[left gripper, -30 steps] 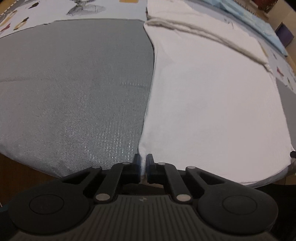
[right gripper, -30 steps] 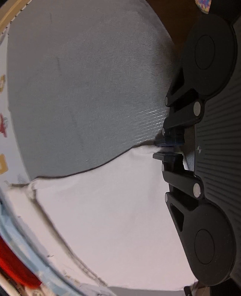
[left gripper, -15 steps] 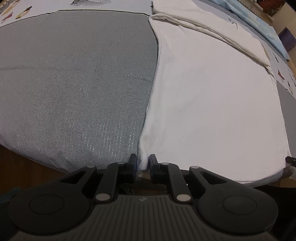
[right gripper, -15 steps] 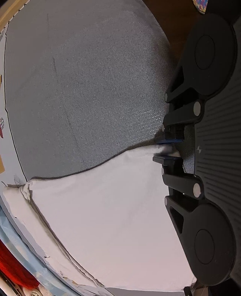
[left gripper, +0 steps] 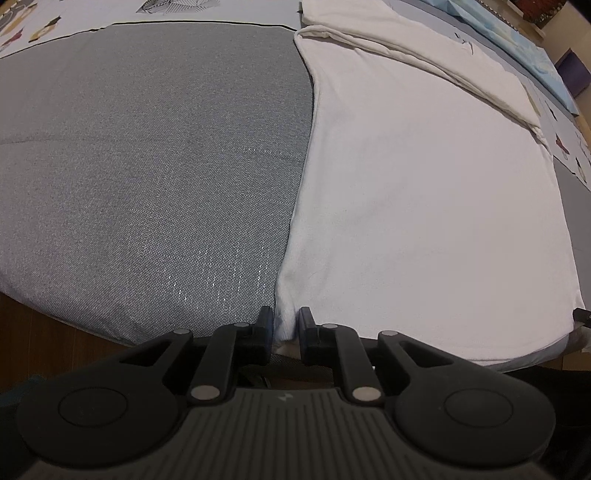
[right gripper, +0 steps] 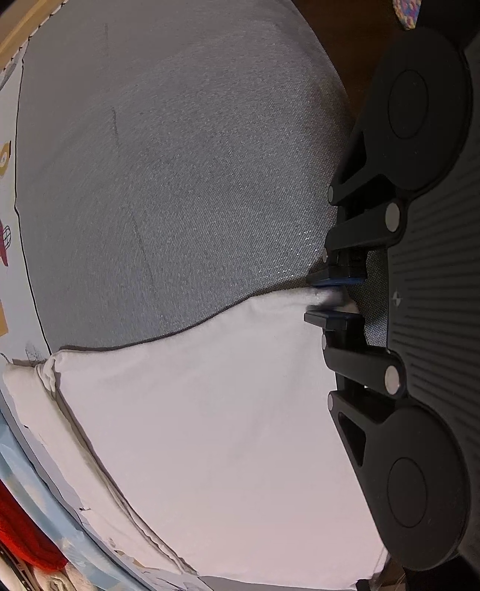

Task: Fold small clothes

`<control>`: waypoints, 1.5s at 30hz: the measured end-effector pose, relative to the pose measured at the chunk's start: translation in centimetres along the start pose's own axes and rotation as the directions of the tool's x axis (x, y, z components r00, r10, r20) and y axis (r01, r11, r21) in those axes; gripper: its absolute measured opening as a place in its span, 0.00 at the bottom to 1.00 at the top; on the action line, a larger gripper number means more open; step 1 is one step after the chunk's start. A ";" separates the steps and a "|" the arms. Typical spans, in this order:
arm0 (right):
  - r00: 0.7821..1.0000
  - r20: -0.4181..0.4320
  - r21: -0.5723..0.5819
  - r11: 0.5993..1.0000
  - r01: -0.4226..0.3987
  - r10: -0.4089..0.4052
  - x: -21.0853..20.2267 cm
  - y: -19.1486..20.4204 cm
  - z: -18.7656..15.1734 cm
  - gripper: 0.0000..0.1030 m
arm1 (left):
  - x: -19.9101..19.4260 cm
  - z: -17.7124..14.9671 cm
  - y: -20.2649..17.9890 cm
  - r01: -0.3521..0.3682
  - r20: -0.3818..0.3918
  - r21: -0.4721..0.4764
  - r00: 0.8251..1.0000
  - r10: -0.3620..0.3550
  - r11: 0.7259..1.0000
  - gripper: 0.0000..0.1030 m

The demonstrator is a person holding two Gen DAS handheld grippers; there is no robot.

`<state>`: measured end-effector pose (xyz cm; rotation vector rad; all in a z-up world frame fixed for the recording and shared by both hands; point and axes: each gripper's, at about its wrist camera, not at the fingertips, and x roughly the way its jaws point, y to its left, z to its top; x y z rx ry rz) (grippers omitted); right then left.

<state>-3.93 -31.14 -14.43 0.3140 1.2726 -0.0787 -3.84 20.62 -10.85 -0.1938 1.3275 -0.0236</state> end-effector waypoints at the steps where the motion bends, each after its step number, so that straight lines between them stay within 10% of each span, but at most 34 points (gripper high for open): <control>1: 1.000 0.000 0.000 1.000 -0.001 0.001 0.0 0.0 0.0 0.15 | 0.0 0.0 -0.1 -0.001 0.000 0.004 1.000 0.001 1.000 0.14; 9: 0.992 0.100 0.024 0.997 -0.080 0.077 -2.2 -0.6 0.2 0.07 | -0.6 -0.1 -1.0 -0.012 0.029 0.024 1.000 0.011 1.000 0.07; 17: 0.925 0.298 0.022 0.968 -0.251 0.233 -9.6 -1.5 1.6 0.06 | -7.2 0.2 -2.6 0.055 0.166 0.097 0.984 -0.071 0.994 0.06; 29: 0.785 0.446 -0.046 0.886 -0.461 0.431 -23.5 -5.8 -3.3 0.06 | -24.2 -5.0 1.9 0.294 0.397 0.190 0.849 -0.348 0.937 0.06; 33: 0.811 0.404 0.043 0.877 -0.478 0.423 -22.0 -6.9 -2.9 0.06 | -23.7 -4.5 3.6 0.351 0.395 0.110 0.843 -0.365 0.930 0.06; 45: 0.957 0.169 0.160 0.951 -0.264 0.237 -4.7 -2.1 13.0 0.05 | -5.3 13.8 2.9 0.137 0.218 0.026 0.966 -0.139 0.990 0.06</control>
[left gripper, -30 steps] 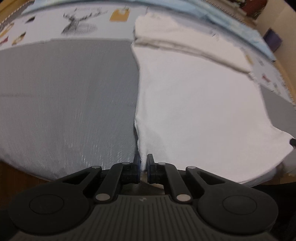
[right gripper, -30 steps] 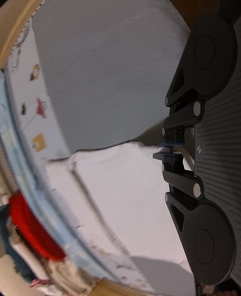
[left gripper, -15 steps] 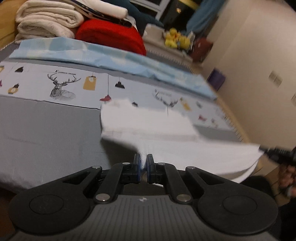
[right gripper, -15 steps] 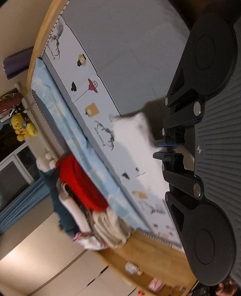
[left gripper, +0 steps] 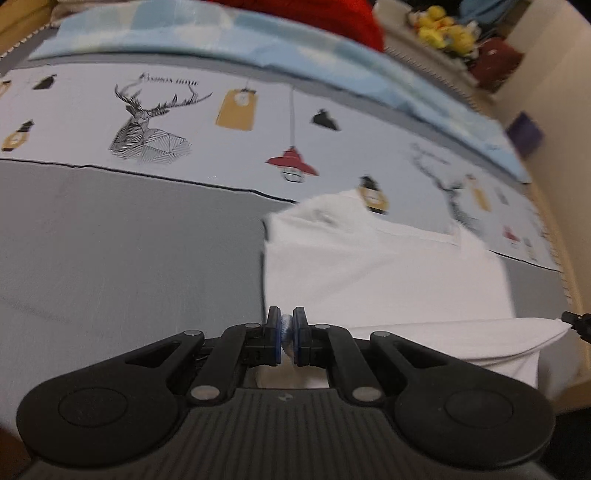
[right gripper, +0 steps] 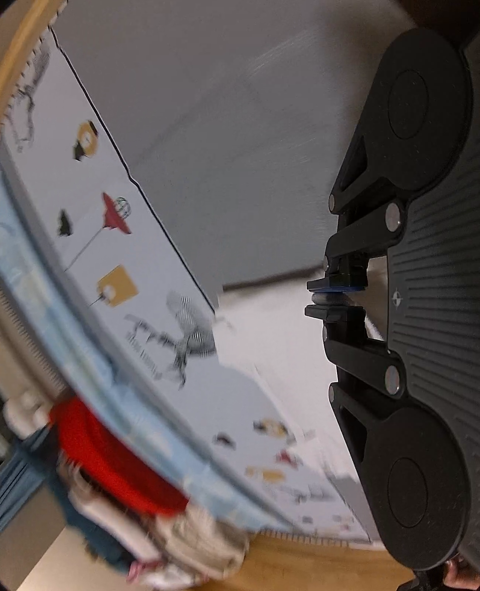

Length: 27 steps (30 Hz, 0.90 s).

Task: Fold small clothes

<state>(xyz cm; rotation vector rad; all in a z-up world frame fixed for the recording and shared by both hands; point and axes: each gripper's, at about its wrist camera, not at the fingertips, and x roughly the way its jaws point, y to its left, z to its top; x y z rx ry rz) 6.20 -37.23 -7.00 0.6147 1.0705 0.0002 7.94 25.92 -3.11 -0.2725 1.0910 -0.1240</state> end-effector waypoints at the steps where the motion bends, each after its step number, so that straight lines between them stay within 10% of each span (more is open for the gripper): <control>1: 1.000 -0.007 -0.006 1.000 0.017 -0.017 1.4 0.1 0.5 0.05 | 1.7 0.8 0.4 -0.010 -0.016 -0.020 1.000 0.010 1.000 0.06; 13: 0.989 0.150 0.064 0.998 0.008 -0.018 3.7 -0.9 2.7 0.12 | 3.1 1.9 3.1 0.029 0.008 -0.092 1.000 -0.028 0.995 0.30; 27: 0.997 -0.054 -0.217 0.975 0.039 -0.052 8.7 0.4 1.2 0.36 | 7.6 1.5 -1.1 0.001 -0.031 0.095 1.000 0.001 0.995 0.38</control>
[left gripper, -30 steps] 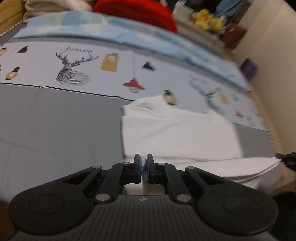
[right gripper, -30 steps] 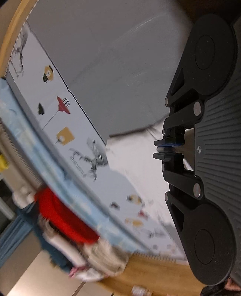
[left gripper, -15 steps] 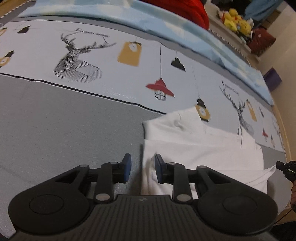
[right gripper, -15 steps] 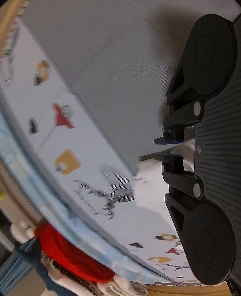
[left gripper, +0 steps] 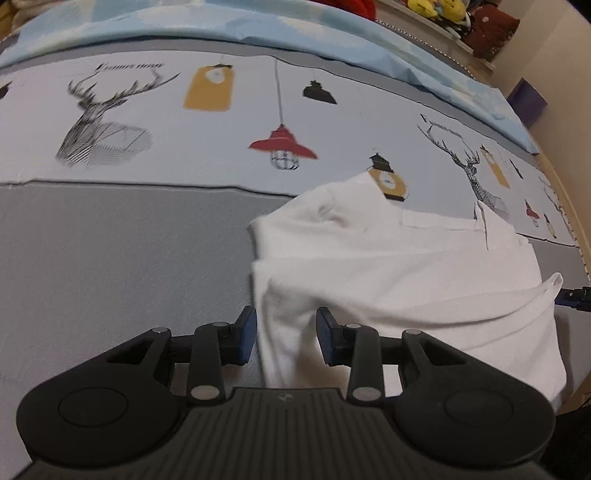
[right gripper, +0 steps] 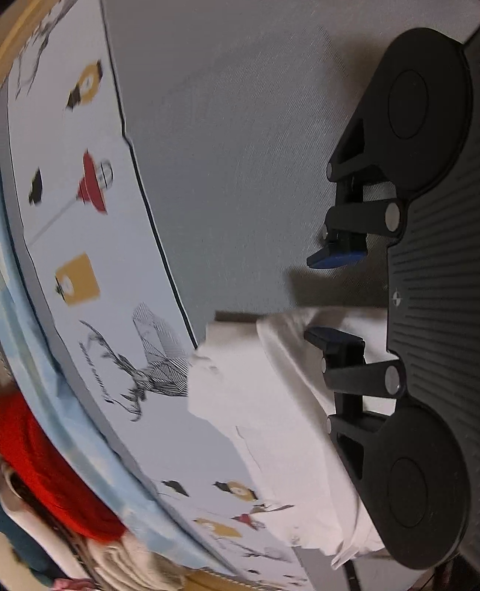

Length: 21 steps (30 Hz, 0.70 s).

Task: Fold small clothes

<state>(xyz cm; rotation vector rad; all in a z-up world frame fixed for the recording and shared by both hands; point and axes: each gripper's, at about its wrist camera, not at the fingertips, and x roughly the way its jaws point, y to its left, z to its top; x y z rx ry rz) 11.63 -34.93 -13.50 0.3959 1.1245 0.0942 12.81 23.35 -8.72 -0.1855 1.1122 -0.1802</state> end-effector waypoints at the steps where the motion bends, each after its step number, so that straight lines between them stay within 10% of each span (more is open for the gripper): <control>1: 1.000 0.000 -0.009 1.000 -0.007 0.007 0.5 0.4 0.2 0.36 | 0.4 0.3 -0.3 -0.002 -0.003 0.004 1.000 0.002 1.000 0.38; 5: 1.000 0.016 -0.052 0.999 -0.006 0.006 1.2 1.8 0.8 0.35 | 1.9 0.9 -1.0 -0.038 -0.024 0.032 0.999 0.039 0.999 0.28; 7: 0.999 0.032 -0.071 0.997 0.000 0.002 1.1 2.1 1.0 0.05 | 2.0 1.2 -1.0 -0.043 -0.014 0.048 0.999 0.044 0.998 0.08; 13: 0.986 0.166 -0.050 0.999 -0.009 0.017 -1.2 2.9 2.4 0.05 | -0.1 2.4 -0.6 -0.047 0.109 0.022 0.993 0.045 0.999 0.06; 21: 0.934 0.354 -0.030 0.997 0.068 -0.053 -0.7 4.6 5.2 0.05 | -0.6 5.2 -1.3 -0.138 0.300 -0.036 0.943 0.143 0.990 0.06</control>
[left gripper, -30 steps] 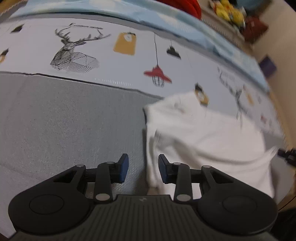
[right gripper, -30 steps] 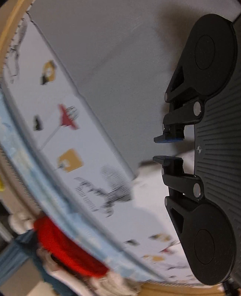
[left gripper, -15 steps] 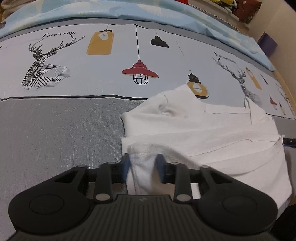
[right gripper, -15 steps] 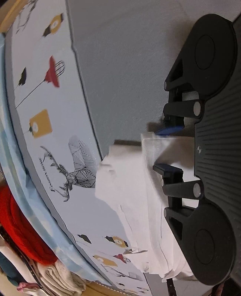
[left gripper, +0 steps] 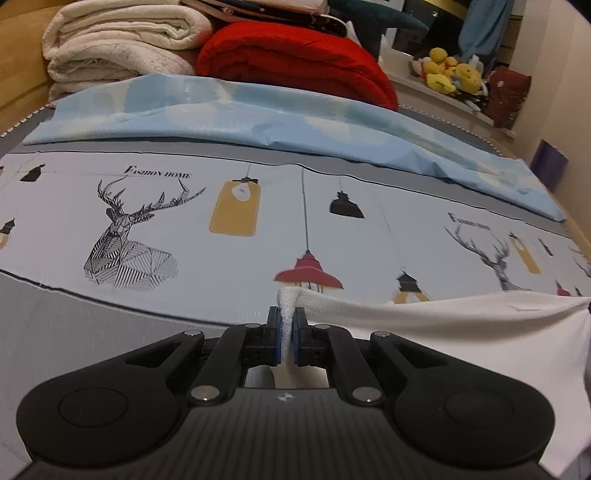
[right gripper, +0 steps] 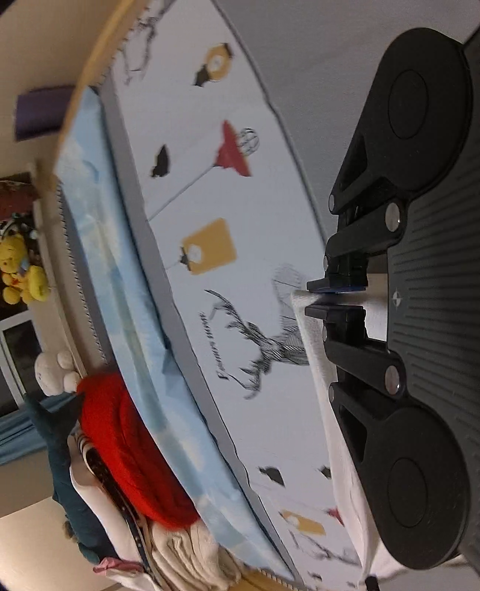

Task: Fold small clothes

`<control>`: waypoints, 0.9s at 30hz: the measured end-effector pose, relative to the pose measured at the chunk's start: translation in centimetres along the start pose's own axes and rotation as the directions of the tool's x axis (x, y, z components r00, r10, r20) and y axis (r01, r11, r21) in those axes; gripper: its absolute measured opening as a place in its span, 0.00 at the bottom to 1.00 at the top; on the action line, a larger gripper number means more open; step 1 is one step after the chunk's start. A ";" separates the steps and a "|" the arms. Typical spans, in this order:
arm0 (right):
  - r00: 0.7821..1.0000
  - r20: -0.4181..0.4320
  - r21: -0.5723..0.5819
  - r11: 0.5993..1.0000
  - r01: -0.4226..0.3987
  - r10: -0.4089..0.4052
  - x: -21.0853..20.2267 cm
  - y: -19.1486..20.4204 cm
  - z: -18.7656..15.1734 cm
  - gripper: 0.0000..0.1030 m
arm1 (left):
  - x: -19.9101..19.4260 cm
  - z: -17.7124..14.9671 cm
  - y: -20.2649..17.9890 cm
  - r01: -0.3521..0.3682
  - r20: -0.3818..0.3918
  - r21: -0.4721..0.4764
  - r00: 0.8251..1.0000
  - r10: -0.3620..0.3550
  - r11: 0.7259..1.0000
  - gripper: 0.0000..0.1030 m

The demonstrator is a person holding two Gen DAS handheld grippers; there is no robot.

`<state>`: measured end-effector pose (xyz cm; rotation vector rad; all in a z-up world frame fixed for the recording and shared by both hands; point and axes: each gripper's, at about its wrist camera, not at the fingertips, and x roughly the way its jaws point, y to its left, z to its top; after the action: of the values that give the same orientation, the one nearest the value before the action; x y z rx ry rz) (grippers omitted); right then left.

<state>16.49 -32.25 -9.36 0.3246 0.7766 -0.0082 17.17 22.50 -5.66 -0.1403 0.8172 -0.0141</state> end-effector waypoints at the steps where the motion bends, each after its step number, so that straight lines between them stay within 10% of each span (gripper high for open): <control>1: 1.000 0.003 -0.007 1.000 0.014 -0.014 0.6 0.3 0.1 0.05 | 0.5 0.2 -0.3 -0.014 -0.001 0.004 1.000 0.014 1.000 0.06; 8: 0.994 -0.042 0.013 0.994 0.106 -0.105 4.0 0.8 0.0 0.07 | 2.4 1.0 -0.5 -0.033 0.009 -0.011 0.999 0.033 0.999 0.11; 15: 0.974 -0.222 0.054 0.996 0.069 -0.055 3.0 0.0 -1.8 0.20 | 2.4 -0.2 0.3 0.062 -0.170 -0.003 0.983 -0.061 0.998 0.16; 27: 0.899 -0.438 0.006 1.000 -0.022 0.022 -4.2 -1.5 -7.4 0.27 | -2.5 -8.6 0.0 0.245 -0.506 0.131 0.850 -0.147 0.961 0.36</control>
<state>8.20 -31.95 -11.85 0.3405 1.2217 0.0894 9.19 21.62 -9.65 -0.0358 1.3062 -0.3360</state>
